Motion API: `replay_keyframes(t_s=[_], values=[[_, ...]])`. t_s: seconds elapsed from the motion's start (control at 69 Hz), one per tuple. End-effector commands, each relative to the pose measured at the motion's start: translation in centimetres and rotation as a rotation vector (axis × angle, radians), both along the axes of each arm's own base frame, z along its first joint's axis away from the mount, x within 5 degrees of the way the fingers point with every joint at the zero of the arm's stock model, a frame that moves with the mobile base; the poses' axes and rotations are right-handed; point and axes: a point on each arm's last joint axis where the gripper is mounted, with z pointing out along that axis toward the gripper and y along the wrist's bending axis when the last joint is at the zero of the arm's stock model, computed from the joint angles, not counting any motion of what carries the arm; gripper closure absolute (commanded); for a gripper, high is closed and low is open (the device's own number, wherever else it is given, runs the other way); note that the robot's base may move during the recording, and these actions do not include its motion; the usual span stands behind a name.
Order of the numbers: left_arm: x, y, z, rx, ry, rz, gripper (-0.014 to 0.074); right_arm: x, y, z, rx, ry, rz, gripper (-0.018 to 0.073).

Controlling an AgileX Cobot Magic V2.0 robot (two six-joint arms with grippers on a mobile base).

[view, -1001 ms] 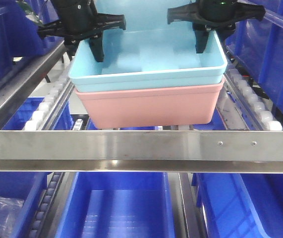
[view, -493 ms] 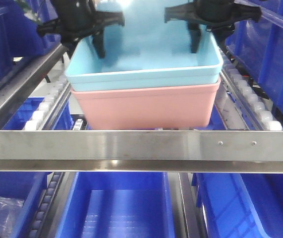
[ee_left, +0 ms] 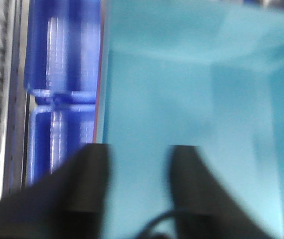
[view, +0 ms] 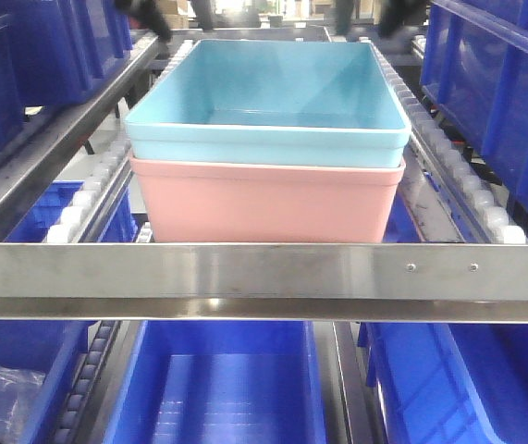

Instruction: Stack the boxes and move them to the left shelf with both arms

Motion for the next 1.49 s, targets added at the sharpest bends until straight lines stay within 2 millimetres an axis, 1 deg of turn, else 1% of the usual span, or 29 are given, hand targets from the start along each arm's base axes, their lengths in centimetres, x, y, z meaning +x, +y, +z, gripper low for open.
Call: replay_keyframes(t_s=[0.0,0.029,0.073,0.203,0.29,0.348,0.479,0.537,0.653,0.682,0.769,0.87,0.899,0.914,0.928,1.059,1.073,1.088,1.102,1.117,1.175,1.32,1.363,1.407,1.421,1.436,1.45,1.465,1.479], values=[[-1.6,0.6,5.6,-0.076,-0.175,-0.004,0.059,-1.4,-0.7,4.8,0.032,-0.149,0.013,0.0509],[-1.6,0.6,5.6,-0.074,-0.177,-0.004,0.0583,-1.2,-0.7,4.7,0.032,-0.154,0.013,0.0482],[-1.5,0.6,5.7,-0.075,-0.197,-0.003,0.0587,-1.2,-0.7,4.6,0.034,-0.153,0.012,0.0466],[-1.0,1.4,5.5,-0.067,-0.195,0.016,0.0587,-1.3,-0.8,4.6,0.027,-0.137,0.008,0.0473],[-0.9,1.8,5.4,-0.04,-0.181,0.023,0.0585,-1.4,-0.9,4.6,0.012,-0.134,0.016,0.0516],[-1.4,2.3,5.7,-0.014,-0.166,0.018,0.0585,-1.5,-0.8,4.8,-0.001,-0.147,0.031,0.0507],[-2.0,2.5,7.2,-0.046,-0.251,0.013,0.0585,-2.5,-0.1,5.8,0.016,-0.263,0.088,0.0508],[-2.3,2.5,7.4,-0.054,-0.267,0.011,0.0585,-3.0,-0.1,6.0,0.015,-0.303,0.107,0.0508],[-2.8,2.7,7.0,-0.059,-0.279,0.006,0.0585,-4.5,-0.6,6.2,-0.011,-0.386,0.145,0.0508],[-2.9,2.7,6.6,-0.063,-0.276,0.004,0.0585,-5.0,-0.8,6.2,-0.024,-0.408,0.157,0.0508],[-3.7,2.6,6.1,-0.076,-0.292,-0.009,0.0585,-6.1,-1.2,5.8,-0.038,-0.437,0.182,0.0508],[-4.8,2.4,6.1,-0.105,-0.357,-0.029,0.0585,-7.3,-1.6,5.4,-0.035,-0.456,0.203,0.0508],[-5.3,2.4,6.4,-0.118,-0.384,-0.035,0.0585,-7.7,-1.7,5.3,-0.032,-0.467,0.211,0.0508],[-5.5,2.4,6.1,-0.117,-0.384,-0.039,0.0585,-7.9,-1.8,5.4,-0.03,-0.473,0.215,0.0508],[-5.8,2.5,6.4,-0.121,-0.4,-0.04,0.0586,-8.1,-1.8,5.4,-0.028,-0.479,0.218,0.0508],[-7.7,3.4,6.0,-0.124,-0.435,-0.048,0.0585,-9.5,-2.1,5.0,-0.017,-0.534,0.258,0.0508],[-8.0,3.5,6.3,-0.129,-0.453,-0.049,0.0585,-9.7,-2.1,5.0,-0.016,-0.544,0.265,0.0508],[-8.2,3.6,6.0,-0.125,-0.455,-0.051,0.0585,-9.9,-2.2,4.9,-0.015,-0.554,0.271,0.0508],[-8.4,3.7,6.2,-0.13,-0.475,-0.054,0.0585,-10.0,-2.2,4.9,-0.014,-0.56,0.275,0.0508],[-8.7,3.8,6.0,-0.126,-0.484,-0.057,0.0585,-10.2,-2.2,4.9,-0.013,-0.568,0.281,0.0508],[-9.7,4.2,6.0,-0.125,-0.534,-0.069,0.0585,-10.9,-2.4,4.7,-0.007,-0.588,0.295,0.0508],[-13.0,5.6,5.6,-0.121,-0.62,-0.099,0.0584,-12.8,-3.4,4.0,-0.001,-0.597,0.305,0.0508],[-14.3,6.1,5.6,-0.134,-0.645,-0.104,0.0584,-13.5,-3.9,3.8,0.0,-0.6,0.303,0.0508],[-15.4,6.6,5.0,-0.146,-0.666,-0.111,0.0584,-14.2,-4.2,3.5,0.004,-0.607,0.308,0.0508],[-15.9,6.8,5.1,-0.152,-0.679,-0.112,0.0584,-14.5,-4.4,3.6,0.005,-0.614,0.309,0.0508],[-16.3,7.0,4.7,-0.154,-0.678,-0.114,0.0584,-14.7,-4.6,3.4,0.007,-0.616,0.31,0.0508],[-16.8,7.2,4.9,-0.164,-0.699,-0.117,0.0584,-15.0,-4.7,3.3,0.009,-0.619,0.312,0.0508],[-17.1,7.3,4.4,-0.164,-0.697,-0.119,0.0584,-15.3,-4.9,3.2,0.013,-0.626,0.314,0.0508],[-17.7,7.5,4.6,-0.175,-0.72,-0.122,0.0584,-15.5,-5.0,3.1,0.016,-0.632,0.317,0.0508]])
